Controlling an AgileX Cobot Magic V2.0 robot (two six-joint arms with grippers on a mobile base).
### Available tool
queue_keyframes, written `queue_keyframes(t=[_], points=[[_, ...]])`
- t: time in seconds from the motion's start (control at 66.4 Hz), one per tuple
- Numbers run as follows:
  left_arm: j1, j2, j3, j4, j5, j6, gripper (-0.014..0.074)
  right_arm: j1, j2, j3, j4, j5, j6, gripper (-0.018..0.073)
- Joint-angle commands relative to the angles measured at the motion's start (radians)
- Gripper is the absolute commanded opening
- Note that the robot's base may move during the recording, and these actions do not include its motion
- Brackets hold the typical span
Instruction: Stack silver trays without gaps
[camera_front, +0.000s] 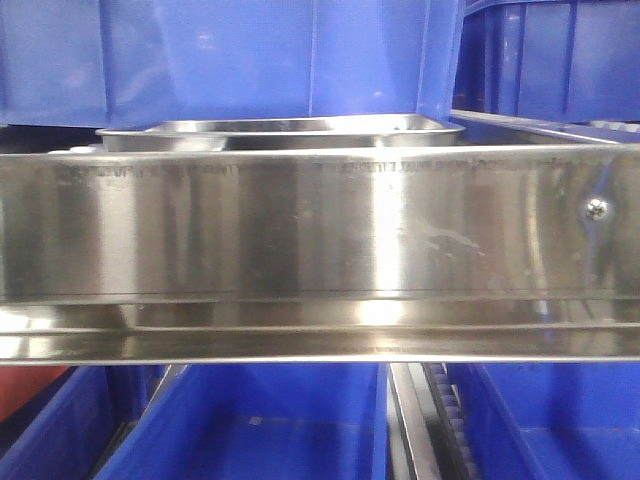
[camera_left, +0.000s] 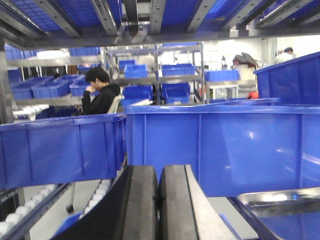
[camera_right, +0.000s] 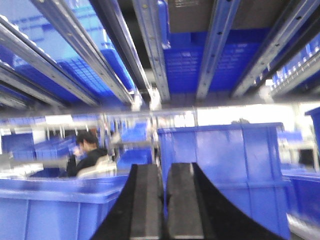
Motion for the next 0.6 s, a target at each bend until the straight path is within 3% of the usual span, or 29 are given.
queue_keyframes(t=[0.0,0.377,0.512,0.588], points=[[-0.007,0.071,-0.08,-0.029,0.084,0.0,-0.0015,0.001,0.071,-0.097,0.0,0.166,0.001,-0.0016],[-0.007,0.59,-0.447,-0.036,0.489,0.0,-0.0015,0.001,0.536,-0.414,0.0,0.683,0.001,-0.0016],[-0.007,0.732,-0.506,-0.036,0.504,0.0,-0.0015,0.001,0.689,-0.529,0.0,0.857,0.001,-0.0016],[-0.007,0.788,-0.511,-0.04,0.47,0.0,-0.0015,0.001,0.756,-0.565,0.0,0.872,0.001,-0.0016]])
